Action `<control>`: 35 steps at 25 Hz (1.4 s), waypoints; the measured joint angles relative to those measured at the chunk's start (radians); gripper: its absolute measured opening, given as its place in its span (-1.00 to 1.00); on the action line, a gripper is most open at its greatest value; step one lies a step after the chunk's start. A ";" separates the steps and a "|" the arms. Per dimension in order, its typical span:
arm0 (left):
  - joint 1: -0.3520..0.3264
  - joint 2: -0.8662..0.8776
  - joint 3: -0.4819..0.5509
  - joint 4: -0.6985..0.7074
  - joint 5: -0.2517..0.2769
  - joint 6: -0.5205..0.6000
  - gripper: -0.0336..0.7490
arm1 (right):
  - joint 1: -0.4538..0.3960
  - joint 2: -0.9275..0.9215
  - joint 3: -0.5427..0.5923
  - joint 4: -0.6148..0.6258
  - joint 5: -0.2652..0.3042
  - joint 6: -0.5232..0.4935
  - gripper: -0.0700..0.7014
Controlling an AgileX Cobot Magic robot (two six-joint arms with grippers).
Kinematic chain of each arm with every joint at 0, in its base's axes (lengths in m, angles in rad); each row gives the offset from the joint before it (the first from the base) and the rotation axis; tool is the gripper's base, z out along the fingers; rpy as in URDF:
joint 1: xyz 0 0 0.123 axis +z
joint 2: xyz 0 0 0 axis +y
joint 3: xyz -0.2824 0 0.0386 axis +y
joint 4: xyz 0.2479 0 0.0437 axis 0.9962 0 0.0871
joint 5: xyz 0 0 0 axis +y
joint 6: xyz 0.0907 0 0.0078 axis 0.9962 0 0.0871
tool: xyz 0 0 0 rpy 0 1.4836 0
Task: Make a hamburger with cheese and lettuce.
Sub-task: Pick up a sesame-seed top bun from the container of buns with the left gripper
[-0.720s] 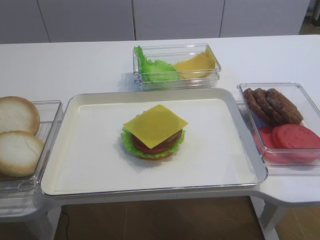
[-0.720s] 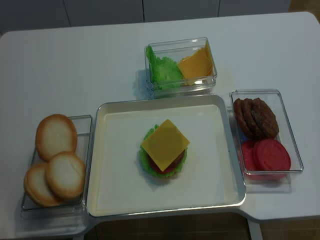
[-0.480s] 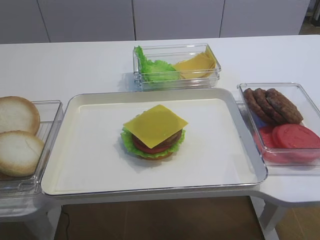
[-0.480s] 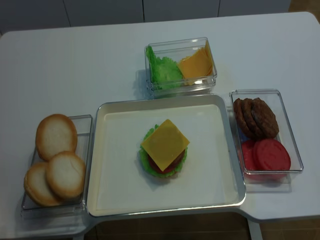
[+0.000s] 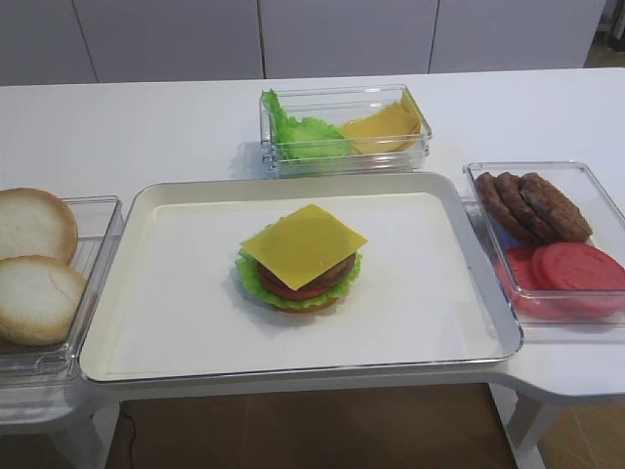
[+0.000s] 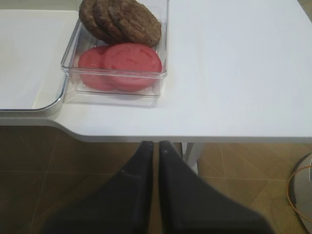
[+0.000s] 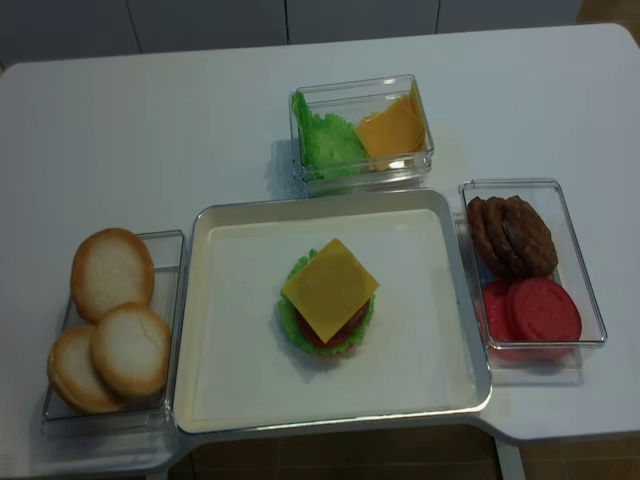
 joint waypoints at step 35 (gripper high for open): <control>0.000 0.867 -0.172 -0.246 -0.247 -0.522 0.53 | 0.000 0.000 0.000 0.000 0.000 0.002 -0.75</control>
